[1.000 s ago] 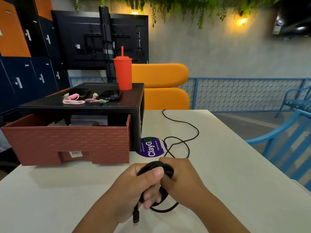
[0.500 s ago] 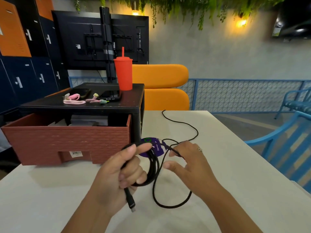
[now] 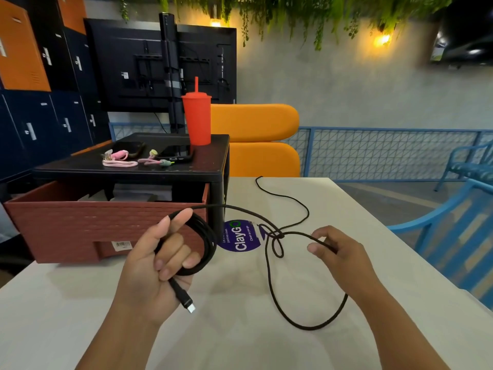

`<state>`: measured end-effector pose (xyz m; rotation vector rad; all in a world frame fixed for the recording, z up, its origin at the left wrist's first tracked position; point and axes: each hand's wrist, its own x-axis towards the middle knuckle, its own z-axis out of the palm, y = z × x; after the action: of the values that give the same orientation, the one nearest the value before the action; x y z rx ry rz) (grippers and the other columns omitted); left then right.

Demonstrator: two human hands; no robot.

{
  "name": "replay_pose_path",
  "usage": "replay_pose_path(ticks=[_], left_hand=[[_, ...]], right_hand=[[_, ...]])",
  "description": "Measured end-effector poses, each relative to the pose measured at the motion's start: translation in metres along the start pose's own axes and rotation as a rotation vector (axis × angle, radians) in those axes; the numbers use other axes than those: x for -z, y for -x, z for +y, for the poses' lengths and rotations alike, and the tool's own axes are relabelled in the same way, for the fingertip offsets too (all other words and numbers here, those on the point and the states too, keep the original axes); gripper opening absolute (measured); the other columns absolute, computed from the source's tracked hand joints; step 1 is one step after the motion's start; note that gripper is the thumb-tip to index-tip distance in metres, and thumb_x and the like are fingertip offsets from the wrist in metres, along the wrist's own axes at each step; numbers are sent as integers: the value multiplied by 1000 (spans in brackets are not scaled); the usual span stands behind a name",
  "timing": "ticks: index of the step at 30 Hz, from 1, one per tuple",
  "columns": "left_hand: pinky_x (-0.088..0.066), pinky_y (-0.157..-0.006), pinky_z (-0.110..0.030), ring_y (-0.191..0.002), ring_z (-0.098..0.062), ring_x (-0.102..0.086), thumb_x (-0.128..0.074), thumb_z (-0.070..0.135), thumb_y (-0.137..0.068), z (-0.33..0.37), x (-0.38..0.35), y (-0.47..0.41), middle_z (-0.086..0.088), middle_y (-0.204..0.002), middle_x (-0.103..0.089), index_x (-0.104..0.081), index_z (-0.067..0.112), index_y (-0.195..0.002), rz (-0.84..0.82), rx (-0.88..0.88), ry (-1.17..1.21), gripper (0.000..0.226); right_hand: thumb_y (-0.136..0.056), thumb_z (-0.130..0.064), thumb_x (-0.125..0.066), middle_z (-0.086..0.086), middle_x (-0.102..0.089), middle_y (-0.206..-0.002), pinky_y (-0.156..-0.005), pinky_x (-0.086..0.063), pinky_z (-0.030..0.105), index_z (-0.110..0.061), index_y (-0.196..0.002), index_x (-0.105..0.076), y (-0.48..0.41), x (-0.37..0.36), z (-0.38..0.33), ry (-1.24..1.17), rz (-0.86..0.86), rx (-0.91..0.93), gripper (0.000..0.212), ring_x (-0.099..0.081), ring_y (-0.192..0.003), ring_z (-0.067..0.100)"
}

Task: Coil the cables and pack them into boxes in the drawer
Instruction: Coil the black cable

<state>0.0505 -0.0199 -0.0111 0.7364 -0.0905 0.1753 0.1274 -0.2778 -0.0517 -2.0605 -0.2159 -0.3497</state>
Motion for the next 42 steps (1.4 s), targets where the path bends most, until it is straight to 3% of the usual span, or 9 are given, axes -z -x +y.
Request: replay_pose_path(ticks=[6, 9, 12, 18, 21, 25, 31, 37, 42], left_hand=[[-36, -35, -16, -30, -7, -13, -66, 28, -54, 2, 12, -8, 6, -31, -25, -75, 12, -75, 48, -4, 36, 28], [-35, -35, -16, -26, -6, -20, -66, 28, -53, 2, 13, -8, 6, -30, -25, -75, 12, -74, 43, 0, 34, 27], [-35, -34, -16, -31, -8, -11, -65, 28, -55, 1, 11, -7, 6, -30, -25, -75, 12, -74, 21, 12, 44, 27], [-37, -37, -17, -35, -8, -11, -80, 27, -49, -3, 14, -8, 7, -32, -27, -75, 9, -82, -40, 53, 108, 38], [-38, -36, -18, -26, -5, -24, -84, 27, -46, -6, 17, -10, 7, -33, -27, -75, 9, -83, -53, 66, 120, 42], [-38, -36, -18, -28, -5, -20, -85, 26, -44, -5, 17, -10, 7, -33, -27, -75, 9, -82, -45, 66, 147, 44], [-37, -35, -17, -29, -6, -15, -69, 26, -52, -2, 14, -10, 6, -32, -25, -75, 10, -76, 19, 40, 160, 30], [-37, -36, -16, -26, -6, -26, -73, 26, -49, 1, 19, -12, 6, -32, -26, -75, 11, -77, 38, 0, 178, 32], [-37, -38, -14, -26, -6, -27, -70, 26, -50, 8, 26, -14, 6, -33, -26, -75, 13, -76, 82, -54, 206, 30]], right_hand=[[-88, -22, -61, -9, -47, -60, -54, -34, 11, -27, -67, -58, 1, 1, -6, 104, 33, 103, 21, -44, -59, 3], [-91, -29, -56, -7, -44, -83, -68, -33, 21, -28, -92, -71, -5, 6, -5, 624, 21, 127, 15, -43, -84, 11], [-96, -26, -45, -5, -43, -88, -64, -36, 23, -26, -103, -64, -10, 7, -11, 993, 4, 113, 20, -42, -77, 13], [-94, -14, -42, -3, -48, -76, -49, -32, 26, -17, -98, -51, -27, 4, -23, 934, 165, 91, 10, -50, -67, 18], [-94, -23, -48, 5, -58, -101, -64, -47, 35, -15, -108, -56, -43, 10, -38, 847, 223, 213, 18, -58, -84, 26], [-75, 3, -67, 12, -68, -87, -53, -47, 33, -7, -91, -69, -60, 6, -67, 816, 224, 517, 19, -64, -69, 34], [-93, -15, -51, 1, -54, -132, -103, -34, 26, -20, -124, -57, -47, -28, -60, 849, -321, 637, 33, -41, -131, 18], [-91, -5, -49, -4, -70, -107, -83, -43, 7, -20, -104, -71, -33, -25, -26, 573, -681, 203, 30, -62, -95, 6], [-87, -4, -48, -9, -69, -98, -87, -43, 11, -19, -101, -72, -27, -10, -7, 484, -811, 8, 32, -61, -90, -1]])
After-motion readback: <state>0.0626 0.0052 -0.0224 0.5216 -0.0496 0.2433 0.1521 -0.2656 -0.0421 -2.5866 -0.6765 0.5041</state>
